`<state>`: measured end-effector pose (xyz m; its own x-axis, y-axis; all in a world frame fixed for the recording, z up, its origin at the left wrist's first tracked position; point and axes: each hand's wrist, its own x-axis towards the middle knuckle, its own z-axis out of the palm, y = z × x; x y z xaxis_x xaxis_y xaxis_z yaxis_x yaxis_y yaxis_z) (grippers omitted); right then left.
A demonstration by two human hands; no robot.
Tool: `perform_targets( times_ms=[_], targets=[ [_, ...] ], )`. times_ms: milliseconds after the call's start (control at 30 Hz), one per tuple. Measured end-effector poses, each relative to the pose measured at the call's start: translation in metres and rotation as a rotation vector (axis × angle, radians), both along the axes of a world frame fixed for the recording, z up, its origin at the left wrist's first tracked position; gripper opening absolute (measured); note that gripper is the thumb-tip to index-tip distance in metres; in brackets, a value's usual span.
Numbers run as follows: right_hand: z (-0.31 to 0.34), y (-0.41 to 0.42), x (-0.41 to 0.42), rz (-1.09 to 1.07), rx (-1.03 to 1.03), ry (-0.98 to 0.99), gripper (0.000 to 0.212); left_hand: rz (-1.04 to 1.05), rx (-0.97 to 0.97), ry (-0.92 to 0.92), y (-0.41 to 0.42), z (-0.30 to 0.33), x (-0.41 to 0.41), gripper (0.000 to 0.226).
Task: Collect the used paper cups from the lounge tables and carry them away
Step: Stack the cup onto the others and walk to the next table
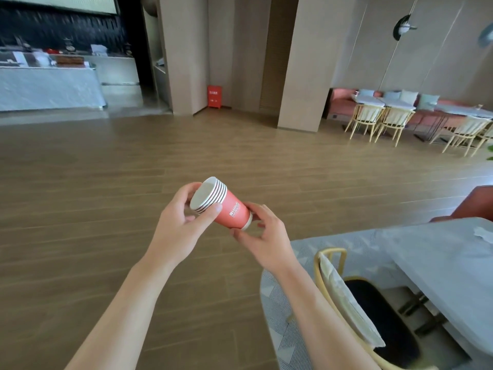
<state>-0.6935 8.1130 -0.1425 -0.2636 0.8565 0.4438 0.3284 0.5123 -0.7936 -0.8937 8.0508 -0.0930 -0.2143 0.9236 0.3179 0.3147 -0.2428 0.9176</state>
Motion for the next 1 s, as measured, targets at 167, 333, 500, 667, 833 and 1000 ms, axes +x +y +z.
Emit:
perform_targets(
  times_ms=[167,333,500,667,833,1000],
  targets=[
    [-0.005,0.035,0.046,-0.041,-0.007,0.034,0.056,-0.069,0.005,0.056,0.046,-0.002,0.045,0.047],
    [-0.006,0.062,0.087,-0.119,-0.003,0.062,0.055,-0.151,0.009,0.064,0.092,-0.003,0.084,0.047],
    [-0.014,0.083,0.125,-0.221,-0.022,0.056,0.052,-0.258,-0.001,0.044,0.137,-0.01,0.121,0.049],
    [-0.016,0.113,0.148,-0.309,-0.043,0.039,0.053,-0.363,-0.007,0.014,0.185,-0.019,0.141,0.048],
    [-0.019,0.16,0.145,-0.383,-0.039,0.024,0.053,-0.423,-0.002,-0.006,0.246,-0.02,0.14,0.048],
    [-0.024,0.223,0.125,-0.438,-0.032,0.0,0.052,-0.465,0.008,-0.024,0.317,-0.028,0.12,0.039]
  ],
)
